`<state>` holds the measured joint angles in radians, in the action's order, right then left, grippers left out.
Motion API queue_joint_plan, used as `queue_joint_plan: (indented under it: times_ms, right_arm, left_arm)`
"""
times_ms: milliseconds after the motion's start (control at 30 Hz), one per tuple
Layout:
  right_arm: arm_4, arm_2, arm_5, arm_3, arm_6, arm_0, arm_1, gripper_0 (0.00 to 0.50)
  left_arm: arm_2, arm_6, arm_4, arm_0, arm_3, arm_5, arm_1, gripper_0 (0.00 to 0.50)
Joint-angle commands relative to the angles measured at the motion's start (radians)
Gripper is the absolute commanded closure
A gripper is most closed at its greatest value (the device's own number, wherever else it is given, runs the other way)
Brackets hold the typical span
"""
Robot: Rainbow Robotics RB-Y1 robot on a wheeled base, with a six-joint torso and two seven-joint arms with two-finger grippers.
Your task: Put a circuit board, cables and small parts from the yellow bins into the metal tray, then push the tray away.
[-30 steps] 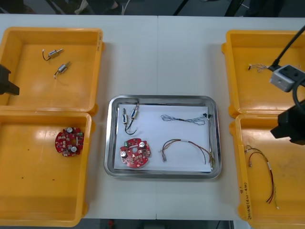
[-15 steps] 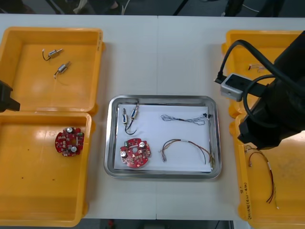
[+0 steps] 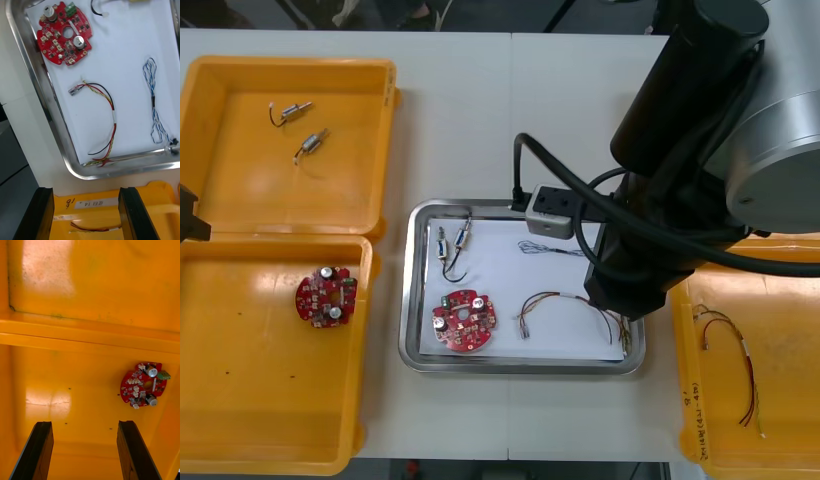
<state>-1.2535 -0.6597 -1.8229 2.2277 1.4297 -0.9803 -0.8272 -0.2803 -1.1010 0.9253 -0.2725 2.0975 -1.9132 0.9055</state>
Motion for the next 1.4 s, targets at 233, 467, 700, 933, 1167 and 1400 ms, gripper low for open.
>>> queue_joint_plan:
  times_ms: [233, 467, 700, 933, 1167, 1400]
  right_arm:
    - [0.12, -0.176, 0.06, -0.071, 0.198, -0.089, 0.117, 0.0]
    - [0.183, -0.282, 0.099, -0.141, 0.232, -0.113, 0.206, 0.0]
    - [0.25, -0.411, 0.182, -0.217, 0.23, -0.113, 0.249, 0.0]
    - [0.263, -0.494, 0.211, -0.234, 0.212, -0.113, 0.249, 0.0]
    - [0.281, -0.558, 0.218, -0.261, 0.199, -0.113, 0.269, 0.0]
    - [0.31, -0.584, 0.235, -0.292, 0.129, -0.095, 0.309, 0.0]
  left_arm:
    - [-0.045, -0.172, -0.02, 0.019, 0.022, -0.007, -0.03, 0.0]
    - [-0.045, -0.168, 0.004, 0.022, 0.022, -0.007, -0.031, 0.0]
    - [-0.045, -0.168, 0.018, 0.026, 0.022, -0.007, -0.031, 0.0]
    - [-0.045, -0.168, 0.018, 0.026, 0.022, -0.007, -0.031, 0.0]
    - [-0.045, -0.168, 0.018, 0.026, 0.022, -0.007, -0.031, 0.0]
    - [-0.045, -0.168, 0.018, 0.026, 0.022, -0.007, -0.031, 0.0]
